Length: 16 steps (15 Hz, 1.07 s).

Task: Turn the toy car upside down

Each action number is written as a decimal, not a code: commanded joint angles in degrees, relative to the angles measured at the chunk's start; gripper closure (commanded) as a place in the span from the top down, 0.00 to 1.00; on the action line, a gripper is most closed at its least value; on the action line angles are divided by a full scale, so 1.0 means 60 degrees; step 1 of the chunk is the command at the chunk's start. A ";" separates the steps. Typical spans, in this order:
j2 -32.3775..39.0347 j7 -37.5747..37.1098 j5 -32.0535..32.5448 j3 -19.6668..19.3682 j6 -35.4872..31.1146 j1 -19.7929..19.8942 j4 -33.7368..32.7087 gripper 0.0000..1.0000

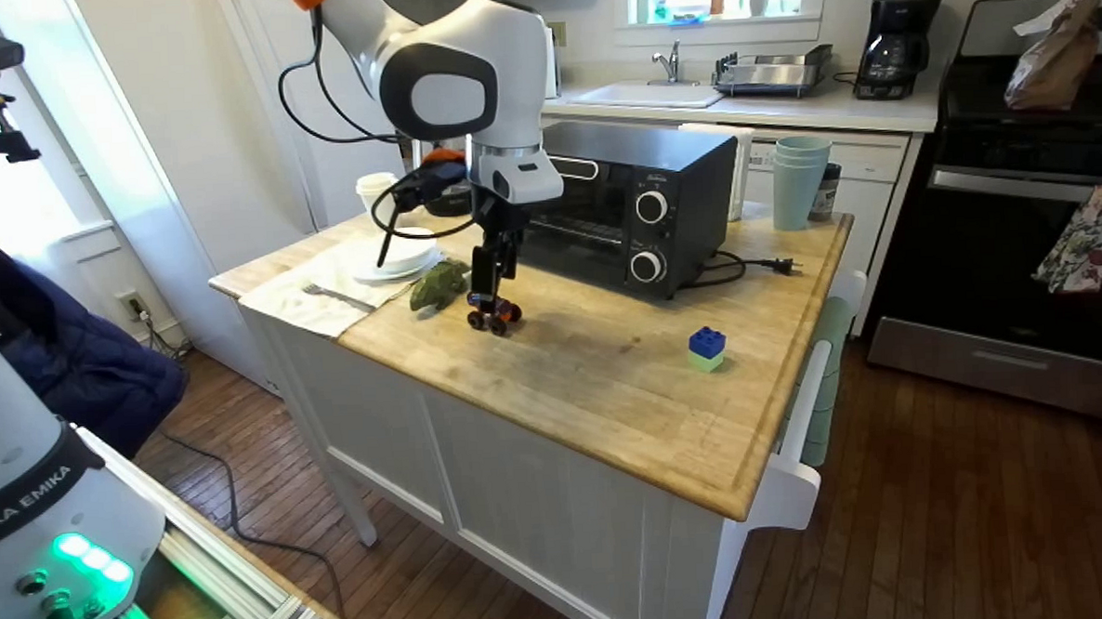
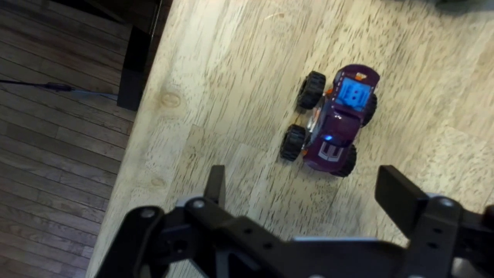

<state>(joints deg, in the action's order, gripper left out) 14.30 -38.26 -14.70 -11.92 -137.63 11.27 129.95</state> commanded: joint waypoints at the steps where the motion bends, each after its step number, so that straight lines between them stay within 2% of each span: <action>1: 0.0550 0.0270 -0.0741 0.0029 -0.0095 0.0093 -0.0475 1.00; 4: 0.0818 0.0445 -0.1136 0.0069 -0.0067 0.0118 -0.0651 1.00; 5: 0.0886 0.0494 -0.1230 0.0076 -0.0038 0.0128 -0.0709 0.96; 6: 0.0967 0.0546 -0.1299 0.0073 -0.0010 0.0134 -0.0763 0.84; 7: 0.1030 0.0593 -0.1376 0.0075 -0.0002 0.0139 -0.0806 0.78; 10: 0.1091 0.0739 -0.1547 0.0088 0.0052 0.0165 -0.0860 0.52; 13: 0.1094 0.0888 -0.1716 0.0087 0.0049 0.0183 -0.0884 0.42; 15: 0.1087 0.0929 -0.1758 0.0080 0.0025 0.0184 -0.0914 0.41; 16: 0.1082 0.0952 -0.1776 0.0078 0.0038 0.0187 -0.0923 0.45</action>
<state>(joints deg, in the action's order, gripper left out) 20.18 -34.50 -23.06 -11.95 -137.70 11.62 125.62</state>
